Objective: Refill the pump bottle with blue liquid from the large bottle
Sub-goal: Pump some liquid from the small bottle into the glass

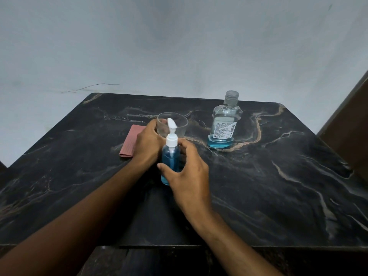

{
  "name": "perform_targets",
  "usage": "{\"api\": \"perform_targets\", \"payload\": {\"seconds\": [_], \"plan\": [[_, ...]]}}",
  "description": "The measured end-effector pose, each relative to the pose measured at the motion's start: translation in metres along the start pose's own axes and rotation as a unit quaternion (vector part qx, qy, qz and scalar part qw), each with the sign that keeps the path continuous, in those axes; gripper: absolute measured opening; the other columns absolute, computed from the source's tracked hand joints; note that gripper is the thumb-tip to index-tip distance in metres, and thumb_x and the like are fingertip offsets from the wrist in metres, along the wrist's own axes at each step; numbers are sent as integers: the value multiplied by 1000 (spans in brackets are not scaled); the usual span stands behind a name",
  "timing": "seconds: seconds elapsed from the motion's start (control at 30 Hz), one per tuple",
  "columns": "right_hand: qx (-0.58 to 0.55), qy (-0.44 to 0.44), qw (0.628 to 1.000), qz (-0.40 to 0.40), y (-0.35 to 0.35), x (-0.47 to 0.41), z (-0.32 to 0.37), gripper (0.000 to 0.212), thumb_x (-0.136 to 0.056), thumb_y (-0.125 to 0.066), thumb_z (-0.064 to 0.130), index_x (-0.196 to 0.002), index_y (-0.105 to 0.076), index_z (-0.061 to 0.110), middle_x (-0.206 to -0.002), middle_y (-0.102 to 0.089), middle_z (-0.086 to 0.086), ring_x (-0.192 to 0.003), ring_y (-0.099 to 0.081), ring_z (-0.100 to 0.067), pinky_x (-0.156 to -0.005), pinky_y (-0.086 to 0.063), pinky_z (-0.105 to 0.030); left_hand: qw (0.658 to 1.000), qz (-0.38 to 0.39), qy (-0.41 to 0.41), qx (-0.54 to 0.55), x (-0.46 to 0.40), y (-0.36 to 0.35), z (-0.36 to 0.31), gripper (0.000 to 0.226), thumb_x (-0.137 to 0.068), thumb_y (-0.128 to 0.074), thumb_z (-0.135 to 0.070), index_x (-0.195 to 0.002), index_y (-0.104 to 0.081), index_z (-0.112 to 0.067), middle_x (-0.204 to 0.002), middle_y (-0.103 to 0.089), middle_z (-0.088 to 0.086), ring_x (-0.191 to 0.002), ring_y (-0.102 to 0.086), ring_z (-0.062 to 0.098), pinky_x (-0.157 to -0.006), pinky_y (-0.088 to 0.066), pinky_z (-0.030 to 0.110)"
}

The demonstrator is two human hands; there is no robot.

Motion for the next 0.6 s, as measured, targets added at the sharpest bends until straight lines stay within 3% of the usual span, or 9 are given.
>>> {"api": "perform_targets", "payload": {"seconds": [0.1,0.17,0.27,0.4,0.47,0.53,0.6], "plan": [[-83,0,997,4,24,1,1,67,-72,-78,26,-134,-54,37,-104,-72,13,-92,-71,-7,-81,-58,-21,997,-10,-68,-27,10,11,3,73,-50,-84,-60,-118,-64,-40,-96,-72,-33,-91,-71,-7,-79,-57,16],[-122,-11,992,24,42,0,1,77,-70,-67,29,-141,-43,46,-102,-71,9,-90,-71,-21,-80,-62,-31,993,7,-121,5,18,14,3,79,-51,-92,-57,-122,-64,-41,-103,-63,-47,-94,-69,-13,-75,-52,4],[-128,-9,990,61,61,-6,4,83,-70,-59,29,-142,-30,61,-116,-69,1,-101,-69,-28,-92,-57,-50,984,53,-166,39,33,15,-2,80,-57,-96,-42,-129,-62,-39,-116,-67,-34,-107,-69,-5,-83,-52,7],[-75,18,989,125,72,-13,13,95,-78,-60,13,-146,-17,64,-142,-55,-2,-122,-59,-40,-101,-50,-57,972,105,-180,111,47,11,-5,75,-62,-92,-32,-131,-61,-31,-122,-73,-9,-112,-71,10,-87,-55,19],[-45,25,988,143,74,-15,10,98,-78,-63,8,-146,-19,63,-142,-56,0,-119,-62,-38,-97,-54,-55,967,125,-183,125,49,9,-4,73,-63,-89,-29,-130,-61,-29,-119,-73,-5,-109,-71,14,-86,-54,21],[-36,29,988,148,78,-15,3,98,-74,-65,4,-145,-27,60,-115,-70,6,-89,-74,-24,-77,-62,-40,965,138,-187,119,52,7,-2,73,-61,-87,-27,-130,-60,-29,-114,-72,-4,-107,-70,15,-87,-54,23],[-27,28,988,149,80,-16,-2,99,-70,-65,0,-143,-31,57,-100,-71,14,-68,-72,-18,-61,-61,-29,965,147,-181,122,53,5,2,75,-60,-87,-25,-130,-60,-30,-112,-71,-2,-108,-70,19,-86,-55,28]]}}
Point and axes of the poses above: each hand's wrist, its own x-axis away from the middle knuckle, its own y-axis out of the back of the hand, z = x × y, the point moved 5 cm from there along -x, towards the middle knuckle
